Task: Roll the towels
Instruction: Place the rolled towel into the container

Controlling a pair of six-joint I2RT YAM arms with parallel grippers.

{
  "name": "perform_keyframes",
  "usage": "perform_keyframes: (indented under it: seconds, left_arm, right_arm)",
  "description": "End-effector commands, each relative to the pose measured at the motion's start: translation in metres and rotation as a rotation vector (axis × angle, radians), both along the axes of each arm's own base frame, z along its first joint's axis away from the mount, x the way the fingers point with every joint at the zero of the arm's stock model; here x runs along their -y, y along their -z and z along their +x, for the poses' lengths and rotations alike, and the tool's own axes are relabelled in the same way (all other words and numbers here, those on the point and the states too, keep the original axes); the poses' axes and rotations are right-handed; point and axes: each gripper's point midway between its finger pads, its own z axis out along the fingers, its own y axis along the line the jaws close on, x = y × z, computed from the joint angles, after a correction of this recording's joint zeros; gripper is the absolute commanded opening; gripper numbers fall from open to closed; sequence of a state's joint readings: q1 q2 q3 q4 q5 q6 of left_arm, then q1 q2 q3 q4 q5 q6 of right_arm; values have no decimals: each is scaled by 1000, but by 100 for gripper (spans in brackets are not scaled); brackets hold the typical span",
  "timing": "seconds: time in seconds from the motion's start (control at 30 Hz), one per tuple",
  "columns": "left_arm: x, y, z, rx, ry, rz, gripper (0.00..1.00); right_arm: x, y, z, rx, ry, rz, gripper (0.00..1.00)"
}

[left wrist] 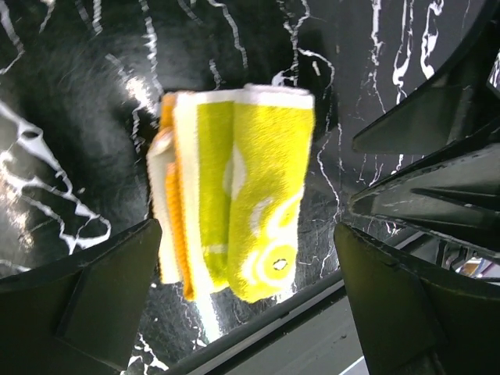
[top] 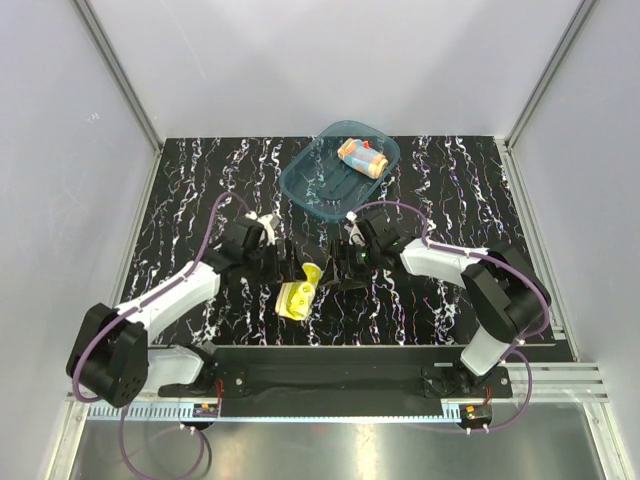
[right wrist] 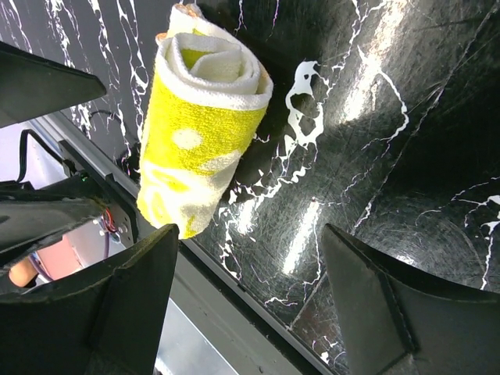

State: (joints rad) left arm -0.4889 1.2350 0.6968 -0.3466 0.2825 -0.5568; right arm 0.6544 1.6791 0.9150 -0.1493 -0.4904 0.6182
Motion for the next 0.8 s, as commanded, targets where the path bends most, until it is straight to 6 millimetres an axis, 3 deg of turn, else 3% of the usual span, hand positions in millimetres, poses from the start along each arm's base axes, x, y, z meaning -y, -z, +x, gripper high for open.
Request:
perform_keyframes:
  seconds: [0.0,0.23,0.57,0.67,0.7,0.77]
  left_arm:
    - [8,-3,11,35,48,34,99]
    - [4,37,7,-36,51,185,99]
    - [1,61,4,-69,38,275,95]
    - [-1,61,4,-67,16,277,64]
    - [-2,61,4,-67,9,280,39]
    - [-4,59,3,-65,-9,281,18]
  right_arm:
    - [-4,-6,3,28,-2,15,81]
    - [5,-6,2,41,4,-28,81]
    - [10,-1,1,37,5,-47,81]
    - [13,1,1,34,6,-55,81]
    - [14,2,2,35,10,-56,81]
    - [14,3,3,35,8,-59,81]
